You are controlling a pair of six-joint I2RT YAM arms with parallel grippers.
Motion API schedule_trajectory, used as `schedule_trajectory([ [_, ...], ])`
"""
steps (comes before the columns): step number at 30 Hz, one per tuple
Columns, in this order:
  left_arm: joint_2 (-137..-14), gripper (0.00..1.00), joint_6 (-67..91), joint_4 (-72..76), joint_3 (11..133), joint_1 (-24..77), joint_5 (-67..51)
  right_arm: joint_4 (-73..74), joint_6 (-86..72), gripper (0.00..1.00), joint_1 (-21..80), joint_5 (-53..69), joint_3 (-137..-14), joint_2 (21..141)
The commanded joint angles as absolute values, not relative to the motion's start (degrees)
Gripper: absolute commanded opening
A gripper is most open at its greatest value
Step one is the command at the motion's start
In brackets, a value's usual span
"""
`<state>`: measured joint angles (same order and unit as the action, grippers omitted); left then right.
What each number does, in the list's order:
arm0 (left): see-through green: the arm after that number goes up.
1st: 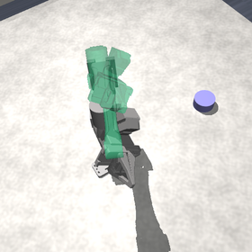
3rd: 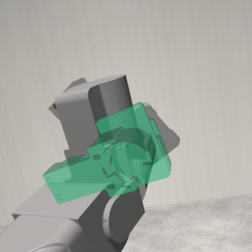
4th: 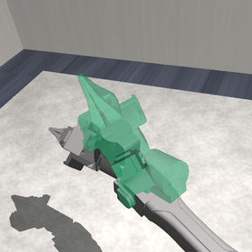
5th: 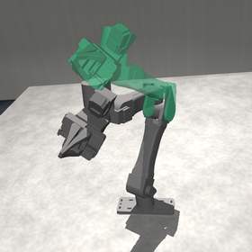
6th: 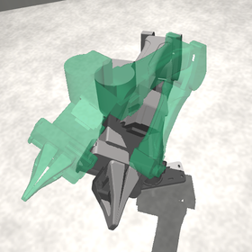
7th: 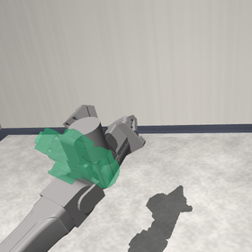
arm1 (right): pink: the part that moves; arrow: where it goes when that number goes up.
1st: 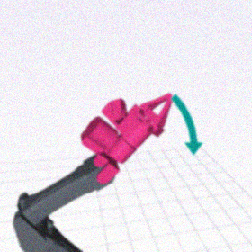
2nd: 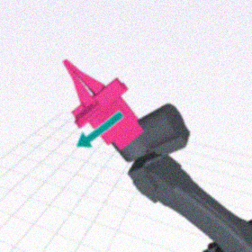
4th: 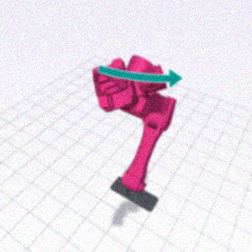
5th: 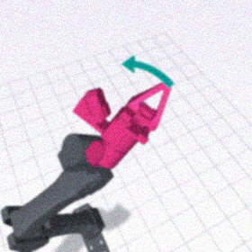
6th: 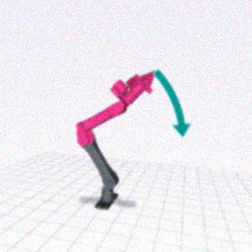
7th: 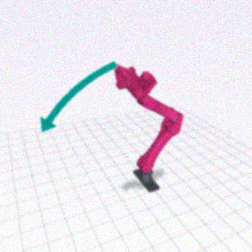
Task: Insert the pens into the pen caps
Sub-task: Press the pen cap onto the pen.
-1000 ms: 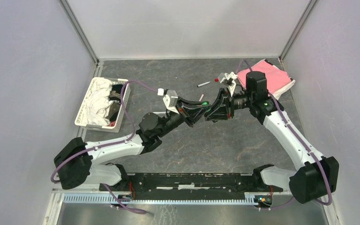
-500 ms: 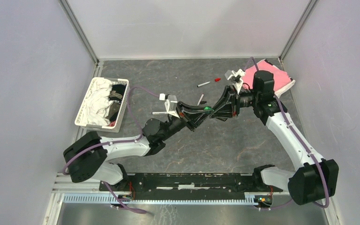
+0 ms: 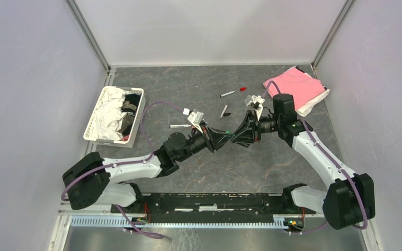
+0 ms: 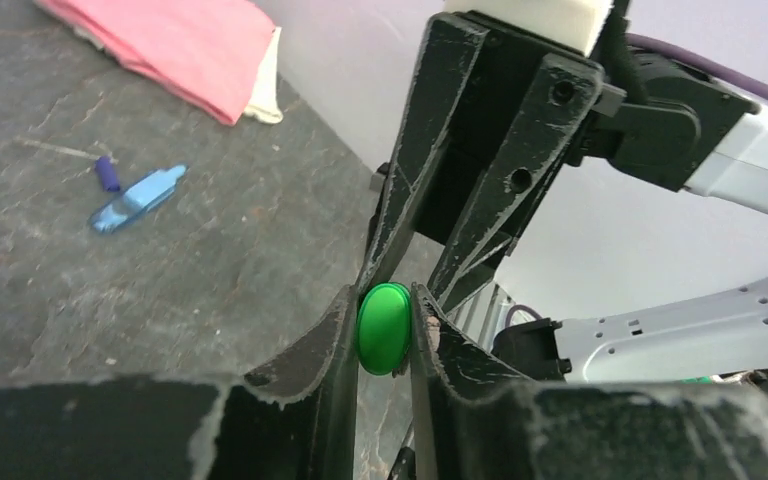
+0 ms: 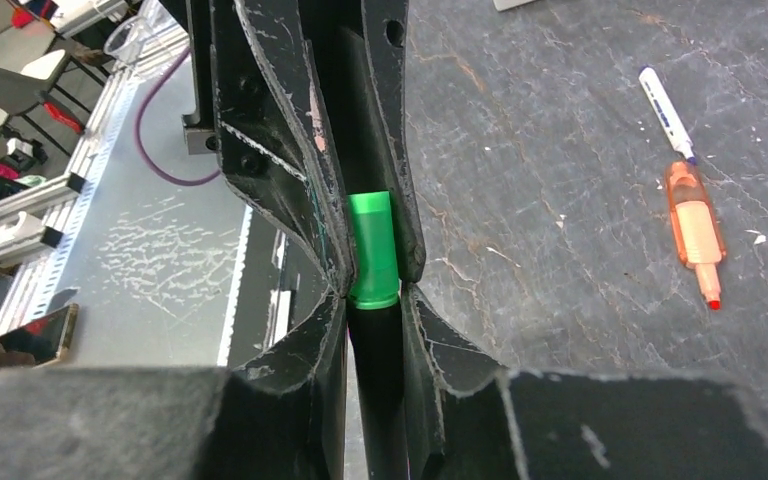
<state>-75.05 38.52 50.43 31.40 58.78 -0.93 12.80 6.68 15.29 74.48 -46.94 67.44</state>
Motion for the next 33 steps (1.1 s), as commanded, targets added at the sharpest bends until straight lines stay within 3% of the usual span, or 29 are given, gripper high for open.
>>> schedule_trajectory([
  [1, -72.51, 0.33, 41.13, 36.42, 29.72, 58.25, -1.19, 4.15, 11.06, 0.00, 13.92, 67.05, -47.25, 67.48],
  [7, -69.29, 0.56, 39.84, 34.66, 30.67, 56.68, 2.94, 0.91, 10.89, 0.00, 13.92, 68.76, -42.64, 68.97],
  [12, -65.72, 0.62, 35.42, 32.16, 30.68, 56.06, 1.77, -0.88, 10.43, 0.00, 13.26, 69.68, -40.72, 70.10],
  [18, -62.27, 0.71, 21.27, 31.91, 27.07, 56.07, -5.08, -27.04, -12.34, 0.00, 11.91, 70.51, -32.26, 69.88],
  [20, -60.66, 0.80, 19.40, 38.24, 23.55, 55.95, -5.40, -36.43, -21.39, 0.00, 11.92, 70.94, -29.99, 70.40],
  [22, -59.25, 0.97, 21.44, 42.56, 21.71, 55.86, -2.84, -42.17, -25.74, 0.00, 11.88, 72.25, -29.71, 70.99],
  [23, -58.93, 0.99, 22.39, 43.50, 21.55, 55.51, -1.89, -42.61, -25.75, 0.00, 11.88, 72.70, -29.98, 70.94],
  [33, -71.31, 0.97, 33.23, 57.79, 25.76, 50.16, -17.48, -45.30, -33.76, 0.00, 12.88, 71.54, -31.99, 69.05],
])
